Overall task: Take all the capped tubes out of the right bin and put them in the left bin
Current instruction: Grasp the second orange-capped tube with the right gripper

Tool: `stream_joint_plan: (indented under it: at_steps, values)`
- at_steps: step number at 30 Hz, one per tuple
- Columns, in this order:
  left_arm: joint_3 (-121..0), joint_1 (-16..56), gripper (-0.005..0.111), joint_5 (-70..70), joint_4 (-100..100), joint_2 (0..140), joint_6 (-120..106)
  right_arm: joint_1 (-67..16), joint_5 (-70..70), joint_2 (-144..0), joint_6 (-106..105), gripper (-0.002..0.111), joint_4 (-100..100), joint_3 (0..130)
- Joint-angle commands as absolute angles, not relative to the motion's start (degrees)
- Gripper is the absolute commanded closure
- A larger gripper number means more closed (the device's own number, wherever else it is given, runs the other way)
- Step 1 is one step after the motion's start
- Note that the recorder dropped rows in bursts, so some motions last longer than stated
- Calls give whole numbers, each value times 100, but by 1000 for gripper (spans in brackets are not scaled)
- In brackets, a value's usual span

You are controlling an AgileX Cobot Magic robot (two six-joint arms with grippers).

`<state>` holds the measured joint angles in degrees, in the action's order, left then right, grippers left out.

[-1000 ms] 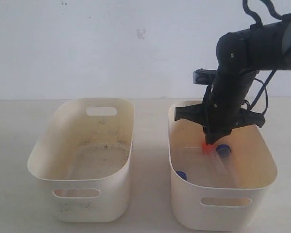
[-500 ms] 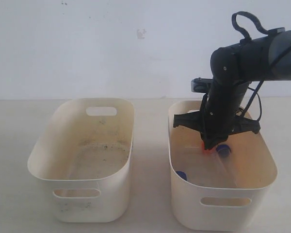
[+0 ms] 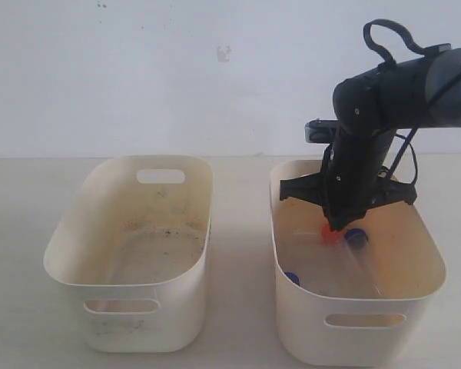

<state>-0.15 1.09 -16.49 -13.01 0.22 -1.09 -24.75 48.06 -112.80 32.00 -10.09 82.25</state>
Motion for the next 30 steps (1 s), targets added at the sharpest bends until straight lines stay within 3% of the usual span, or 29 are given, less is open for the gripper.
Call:
stream_joint_plan:
  at_steps: [1,30]
  values:
    - [0,122,103,-1627,-1311,0,-117,-2453,4767,-11269,3227,107,-1125,8242]
    - [0,122,103,-1627,-1311,0,-117,-2679,5009,-11269,3581,107,-1723,8242]
